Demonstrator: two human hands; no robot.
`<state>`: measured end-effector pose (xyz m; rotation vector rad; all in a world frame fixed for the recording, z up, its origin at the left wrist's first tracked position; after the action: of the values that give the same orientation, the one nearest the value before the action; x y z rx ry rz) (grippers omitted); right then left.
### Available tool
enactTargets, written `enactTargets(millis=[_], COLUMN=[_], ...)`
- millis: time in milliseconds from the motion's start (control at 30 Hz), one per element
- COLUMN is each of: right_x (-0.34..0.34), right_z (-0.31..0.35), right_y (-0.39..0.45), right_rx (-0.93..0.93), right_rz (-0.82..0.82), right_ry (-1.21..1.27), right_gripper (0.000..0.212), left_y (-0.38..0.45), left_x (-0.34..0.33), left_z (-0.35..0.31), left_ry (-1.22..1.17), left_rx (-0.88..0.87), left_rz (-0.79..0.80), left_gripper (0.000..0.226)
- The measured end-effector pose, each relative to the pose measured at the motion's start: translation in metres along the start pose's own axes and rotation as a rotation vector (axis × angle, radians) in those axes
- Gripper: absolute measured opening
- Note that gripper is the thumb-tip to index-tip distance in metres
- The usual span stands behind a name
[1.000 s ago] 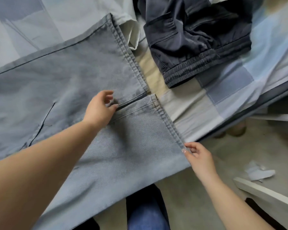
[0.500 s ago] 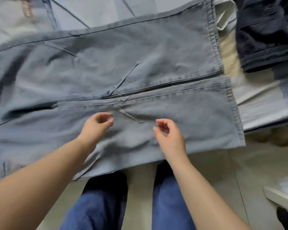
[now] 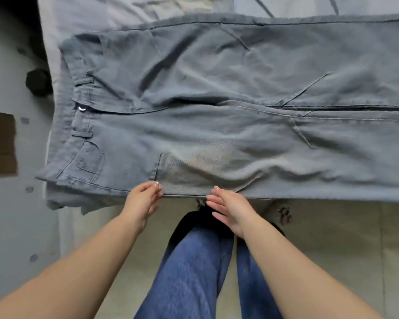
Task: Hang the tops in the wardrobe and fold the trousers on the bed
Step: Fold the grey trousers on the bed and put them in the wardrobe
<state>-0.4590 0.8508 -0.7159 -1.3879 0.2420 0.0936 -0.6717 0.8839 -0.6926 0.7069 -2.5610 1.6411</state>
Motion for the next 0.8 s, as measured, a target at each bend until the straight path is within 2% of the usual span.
enactTargets(millis=[167, 267, 367, 433, 500, 633, 800], right_x=[-0.054, -0.083, -0.106, -0.117, -0.125, -0.125, -0.112], right_z=[-0.012, -0.007, -0.008, -0.010, -0.010, -0.011, -0.007], right_y=[0.023, 0.035, 0.046, 0.048, 0.046, 0.031, -0.007], right_rx=[-0.126, -0.131, -0.080, -0.051, -0.003, 0.111, 0.215], right_rz=[0.040, -0.011, -0.147, -0.218, -0.236, -0.198, -0.229], right_ry=[0.130, 0.307, 0.405, 0.474, 0.571, 0.654, 0.685], right_gripper=[0.049, 0.061, 0.053, 0.047, 0.041, 0.014, 0.015], left_y=[0.027, 0.044, 0.052, 0.053, 0.051, 0.047, 0.031], left_x=[0.047, 0.057, 0.056, 0.052, 0.052, 0.065, 0.092], left_z=[0.007, 0.013, 0.016, 0.017, 0.016, -0.005, -0.045], left_ry=[-0.115, -0.252, -0.485, -0.587, -0.656, -0.745, -0.726], left_rx=[0.110, 0.146, 0.146, 0.128, 0.084, 0.003, -0.055], left_rz=[-0.115, -0.125, -0.124, -0.108, -0.078, -0.058, -0.116], left_gripper=[0.014, 0.037, 0.048, 0.047, 0.041, 0.026, 0.004])
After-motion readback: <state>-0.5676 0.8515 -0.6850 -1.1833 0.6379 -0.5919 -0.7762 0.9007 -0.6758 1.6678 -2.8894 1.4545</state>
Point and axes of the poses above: each hand's wrist, its own y-axis towards the middle knuckle, its own x-axis out of the back of the hand, z = x × y, the point moved 2 cm from there along y, towards the middle knuckle, and after that the axes turned 13 degrees about -y, right-handed, at the moved point
